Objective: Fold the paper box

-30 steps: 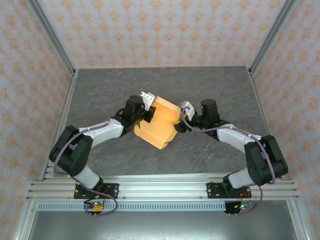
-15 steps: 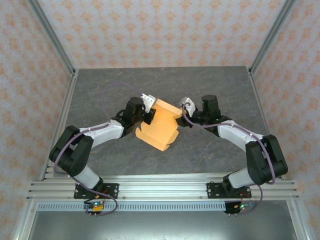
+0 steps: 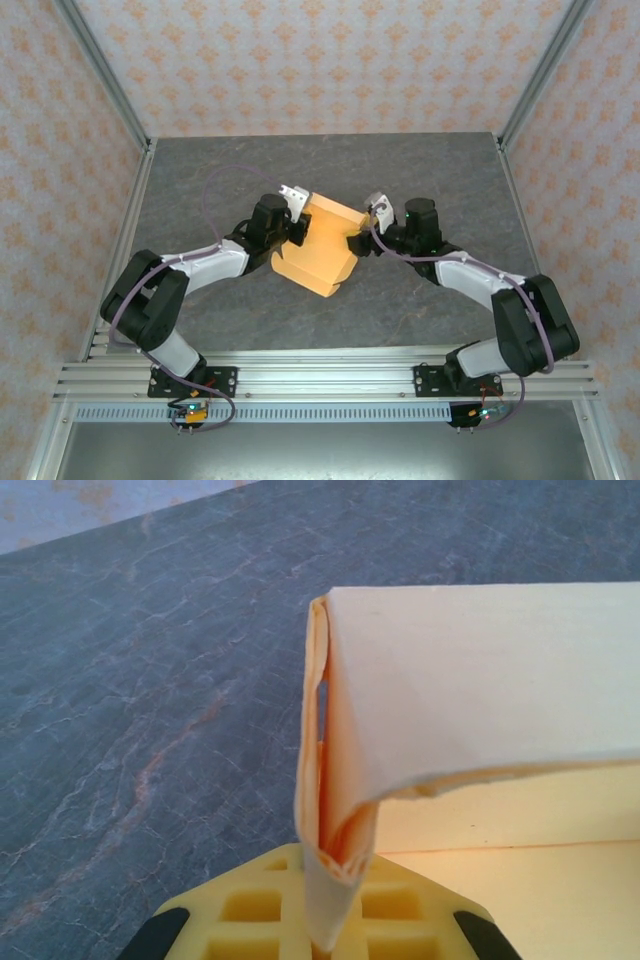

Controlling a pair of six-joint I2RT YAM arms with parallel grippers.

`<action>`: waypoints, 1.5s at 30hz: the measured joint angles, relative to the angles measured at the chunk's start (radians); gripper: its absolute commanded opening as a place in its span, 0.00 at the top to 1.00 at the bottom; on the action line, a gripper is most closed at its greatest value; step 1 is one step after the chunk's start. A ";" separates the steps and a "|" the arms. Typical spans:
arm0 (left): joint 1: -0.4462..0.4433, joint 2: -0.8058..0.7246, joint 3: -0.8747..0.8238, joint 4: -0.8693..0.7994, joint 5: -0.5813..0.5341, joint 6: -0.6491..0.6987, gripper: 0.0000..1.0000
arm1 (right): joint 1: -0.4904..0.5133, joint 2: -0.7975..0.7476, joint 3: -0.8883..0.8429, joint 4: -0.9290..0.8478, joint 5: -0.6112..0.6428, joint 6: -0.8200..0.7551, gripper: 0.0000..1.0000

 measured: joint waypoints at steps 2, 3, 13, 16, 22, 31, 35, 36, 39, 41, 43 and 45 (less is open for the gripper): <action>0.000 0.023 0.000 0.024 -0.007 0.000 1.00 | 0.000 -0.047 -0.009 0.001 0.000 0.030 0.26; -0.002 0.037 0.000 0.040 -0.009 0.000 1.00 | 0.000 -0.072 -0.014 0.003 0.000 0.042 0.25; -0.073 0.143 -0.040 0.197 -0.077 0.010 1.00 | -0.011 -0.120 -0.004 -0.084 -0.005 0.154 0.20; -0.087 0.143 -0.052 0.235 -0.074 0.012 1.00 | -0.023 -0.114 0.041 -0.134 0.106 0.208 0.21; -0.161 0.140 -0.069 0.266 -0.084 0.025 1.00 | -0.039 0.028 0.288 -0.273 0.177 0.185 0.21; -0.226 0.212 -0.159 0.473 -0.106 -0.010 1.00 | -0.003 0.164 0.359 -0.452 0.094 0.136 0.25; -0.223 0.246 -0.187 0.516 -0.108 -0.031 1.00 | 0.002 0.164 0.351 -0.483 0.097 0.125 0.26; -0.223 0.249 -0.190 0.525 -0.108 -0.034 1.00 | 0.002 0.164 0.344 -0.486 0.097 0.125 0.26; -0.223 0.249 -0.190 0.549 -0.108 -0.034 0.99 | 0.006 0.164 0.320 -0.496 0.101 0.125 0.27; -0.223 0.250 -0.190 0.558 -0.108 -0.032 0.98 | 0.015 0.165 0.311 -0.499 0.112 0.125 0.27; -0.223 0.256 -0.190 0.566 -0.108 -0.029 0.98 | 0.026 0.172 0.310 -0.498 0.127 0.125 0.29; -0.223 0.266 -0.190 0.571 -0.109 -0.023 0.98 | 0.037 0.192 0.311 -0.493 0.142 0.125 0.30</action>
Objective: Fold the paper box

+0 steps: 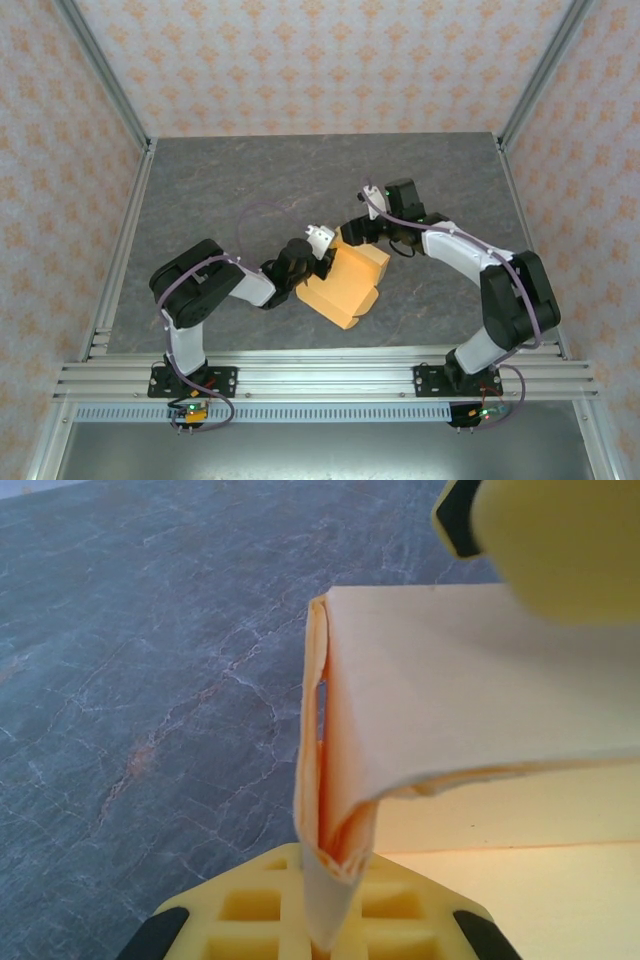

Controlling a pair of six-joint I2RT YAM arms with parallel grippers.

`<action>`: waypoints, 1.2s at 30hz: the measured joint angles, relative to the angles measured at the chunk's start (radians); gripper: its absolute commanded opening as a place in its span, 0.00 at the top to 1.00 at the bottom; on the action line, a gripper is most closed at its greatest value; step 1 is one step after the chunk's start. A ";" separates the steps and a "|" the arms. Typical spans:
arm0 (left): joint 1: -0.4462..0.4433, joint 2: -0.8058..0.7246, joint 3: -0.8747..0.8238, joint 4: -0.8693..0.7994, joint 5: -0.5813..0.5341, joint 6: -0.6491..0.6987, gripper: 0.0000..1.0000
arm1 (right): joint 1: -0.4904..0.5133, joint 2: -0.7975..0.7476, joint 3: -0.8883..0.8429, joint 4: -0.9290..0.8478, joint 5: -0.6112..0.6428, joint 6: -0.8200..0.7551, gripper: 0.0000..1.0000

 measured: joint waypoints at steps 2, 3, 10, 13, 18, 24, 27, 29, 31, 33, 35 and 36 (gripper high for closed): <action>0.000 0.014 0.000 0.008 -0.002 0.001 0.96 | 0.012 0.035 0.000 0.008 0.011 0.001 0.31; 0.000 0.020 0.001 0.014 -0.005 0.001 0.94 | 0.017 0.050 0.000 0.020 0.008 0.002 0.31; 0.002 0.058 0.016 0.054 -0.037 0.001 0.66 | 0.031 0.095 0.028 0.082 0.023 0.000 0.35; 0.000 0.058 0.016 0.055 -0.032 0.001 0.58 | 0.033 0.097 0.028 0.100 0.032 0.000 0.35; 0.000 0.030 -0.008 0.059 -0.010 0.004 0.48 | 0.040 0.097 0.027 0.103 0.027 -0.026 0.33; 0.000 -0.134 -0.044 0.005 0.012 0.024 0.41 | 0.036 0.075 0.012 0.092 -0.018 -0.092 0.29; -0.007 -0.200 -0.080 -0.017 0.016 0.023 0.41 | 0.031 0.051 0.010 0.064 -0.019 -0.124 0.27; -0.010 -0.246 -0.104 -0.037 0.021 0.014 0.41 | 0.027 0.043 0.010 0.041 -0.018 -0.133 0.26; -0.011 -0.296 -0.119 -0.068 0.024 0.003 0.40 | 0.026 0.033 0.010 0.024 -0.018 -0.136 0.26; -0.011 -0.358 -0.137 -0.087 0.016 -0.003 0.40 | 0.024 0.022 0.010 0.003 -0.014 -0.137 0.24; -0.010 -0.424 -0.149 -0.102 0.004 -0.004 0.40 | 0.023 0.008 0.010 -0.017 -0.005 -0.135 0.24; -0.005 -0.446 -0.152 -0.107 0.004 -0.006 0.40 | 0.023 0.003 0.010 -0.025 -0.002 -0.136 0.23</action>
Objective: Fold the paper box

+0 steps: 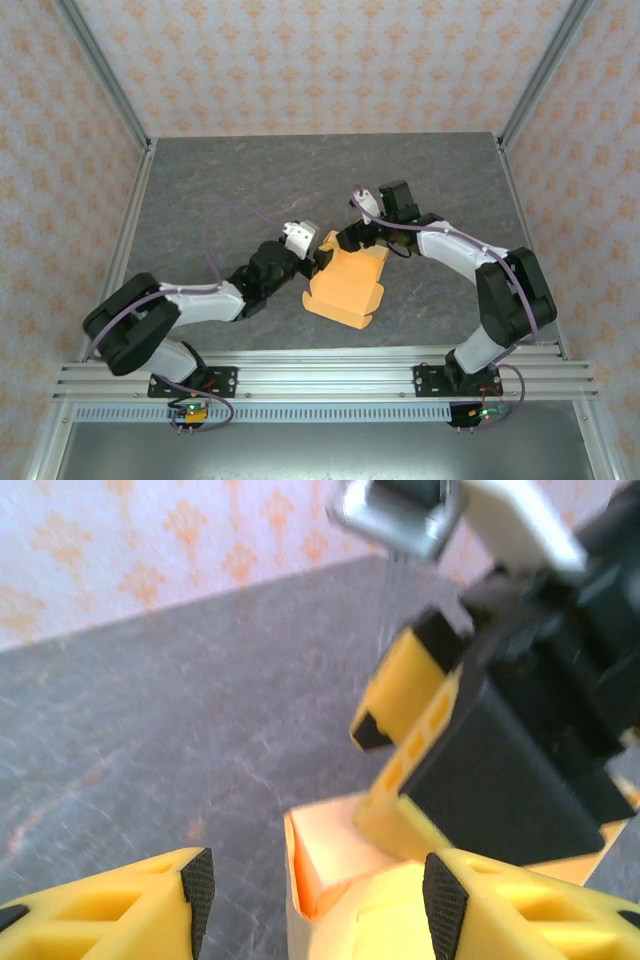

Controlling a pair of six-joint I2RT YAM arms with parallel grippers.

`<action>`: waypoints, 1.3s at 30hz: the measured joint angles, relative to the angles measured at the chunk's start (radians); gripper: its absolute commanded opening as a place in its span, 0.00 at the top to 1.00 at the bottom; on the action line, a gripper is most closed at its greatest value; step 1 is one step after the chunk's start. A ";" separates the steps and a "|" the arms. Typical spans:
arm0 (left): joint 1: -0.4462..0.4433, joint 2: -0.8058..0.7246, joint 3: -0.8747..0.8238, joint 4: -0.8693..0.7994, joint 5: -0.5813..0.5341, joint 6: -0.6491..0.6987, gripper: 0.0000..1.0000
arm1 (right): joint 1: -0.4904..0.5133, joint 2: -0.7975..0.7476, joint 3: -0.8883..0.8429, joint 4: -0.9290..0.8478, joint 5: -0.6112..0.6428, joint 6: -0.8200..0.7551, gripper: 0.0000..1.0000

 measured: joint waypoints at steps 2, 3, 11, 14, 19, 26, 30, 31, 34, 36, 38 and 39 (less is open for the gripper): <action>0.016 -0.064 -0.011 -0.021 -0.003 -0.010 0.42 | 0.000 -0.016 0.000 -0.023 0.007 0.000 0.22; 0.028 -0.090 -0.019 -0.031 -0.003 -0.017 0.43 | 0.000 -0.025 0.000 -0.031 0.008 0.000 0.21; 0.171 -0.112 -0.071 -0.104 -0.041 -0.146 0.42 | 0.013 -0.060 0.087 -0.105 0.011 -0.023 0.22; 0.171 -0.055 -0.068 -0.132 -0.044 -0.151 0.42 | 0.023 -0.052 0.112 -0.113 0.011 -0.031 0.23; 0.171 0.079 -0.017 -0.146 0.014 -0.112 0.40 | 0.024 -0.012 0.120 -0.112 0.011 -0.032 0.23; 0.171 0.192 0.108 -0.163 0.068 -0.063 0.40 | 0.027 0.089 0.162 -0.130 0.015 -0.040 0.28; 0.171 0.231 0.117 -0.149 0.105 -0.053 0.40 | 0.031 0.120 0.182 -0.132 0.014 -0.042 0.29; 0.171 0.241 0.115 -0.138 0.115 -0.053 0.40 | 0.032 0.122 0.182 -0.135 0.014 -0.042 0.30; 0.167 0.251 0.107 -0.127 0.141 -0.055 0.40 | 0.034 0.126 0.182 -0.138 0.014 -0.045 0.29; 0.157 0.252 0.100 -0.115 0.149 -0.056 0.40 | 0.034 0.127 0.182 -0.138 0.014 -0.047 0.26; 0.147 0.252 0.090 -0.103 0.159 -0.061 0.40 | 0.034 0.127 0.182 -0.138 0.015 -0.050 0.23; 0.142 0.252 0.085 -0.098 0.163 -0.066 0.40 | 0.034 0.127 0.182 -0.138 0.019 -0.048 0.21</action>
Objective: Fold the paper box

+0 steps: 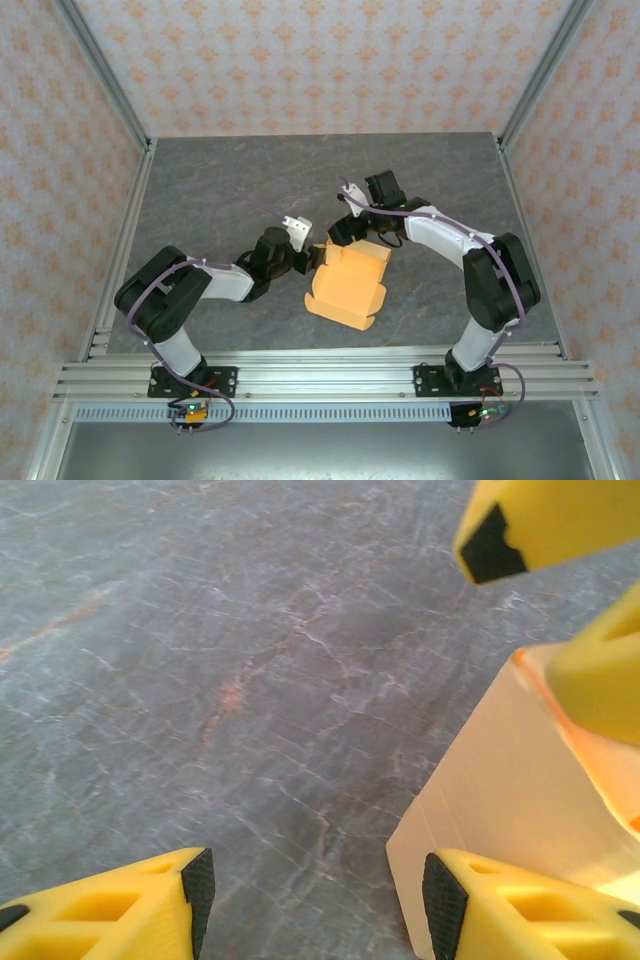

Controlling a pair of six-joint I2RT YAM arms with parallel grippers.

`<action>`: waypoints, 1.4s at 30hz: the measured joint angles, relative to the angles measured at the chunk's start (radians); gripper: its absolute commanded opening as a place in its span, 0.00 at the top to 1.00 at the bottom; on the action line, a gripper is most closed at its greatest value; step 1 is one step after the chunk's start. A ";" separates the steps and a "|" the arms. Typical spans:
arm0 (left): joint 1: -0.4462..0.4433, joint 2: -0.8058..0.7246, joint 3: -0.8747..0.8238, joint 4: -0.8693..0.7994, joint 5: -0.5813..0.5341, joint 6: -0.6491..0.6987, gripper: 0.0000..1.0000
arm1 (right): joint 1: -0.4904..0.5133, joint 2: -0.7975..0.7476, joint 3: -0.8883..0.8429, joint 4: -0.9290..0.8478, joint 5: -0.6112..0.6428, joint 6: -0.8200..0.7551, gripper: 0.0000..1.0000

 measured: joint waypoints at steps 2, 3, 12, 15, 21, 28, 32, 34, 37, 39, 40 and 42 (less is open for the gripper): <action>-0.006 0.000 -0.009 0.006 0.002 -0.010 0.40 | 0.000 -0.005 -0.001 0.000 0.015 0.011 0.19; -0.006 0.000 -0.015 0.006 0.003 -0.015 0.40 | 0.000 -0.012 -0.001 0.000 0.022 0.017 0.18; 0.032 -0.074 -0.106 0.005 -0.040 -0.089 0.40 | 0.034 -0.097 0.009 -0.061 0.105 0.065 0.16; 0.072 -0.136 -0.129 -0.003 -0.073 -0.122 0.40 | 0.087 -0.069 0.063 -0.146 0.171 0.071 0.13; 0.135 -0.187 -0.134 -0.021 -0.110 -0.172 0.40 | 0.189 0.041 0.175 -0.245 0.310 0.061 0.13; 0.139 -0.215 -0.137 -0.059 -0.114 -0.185 0.39 | 0.207 0.139 0.249 -0.321 0.397 -0.015 0.14; 0.139 -0.239 -0.138 -0.072 -0.114 -0.184 0.39 | 0.206 0.161 0.287 -0.376 0.418 -0.077 0.20; 0.140 -0.254 -0.138 -0.080 -0.114 -0.181 0.39 | 0.206 0.167 0.298 -0.398 0.416 -0.106 0.23; 0.141 -0.268 -0.138 -0.092 -0.113 -0.177 0.39 | 0.206 0.171 0.301 -0.432 0.403 -0.142 0.31; 0.141 -0.273 -0.138 -0.098 -0.113 -0.170 0.39 | 0.206 0.178 0.301 -0.450 0.391 -0.160 0.39; 0.141 -0.274 -0.138 -0.104 -0.113 -0.167 0.39 | 0.206 0.181 0.301 -0.455 0.387 -0.166 0.42; 0.142 -0.276 -0.138 -0.117 -0.113 -0.163 0.40 | 0.206 0.188 0.301 -0.467 0.383 -0.172 0.45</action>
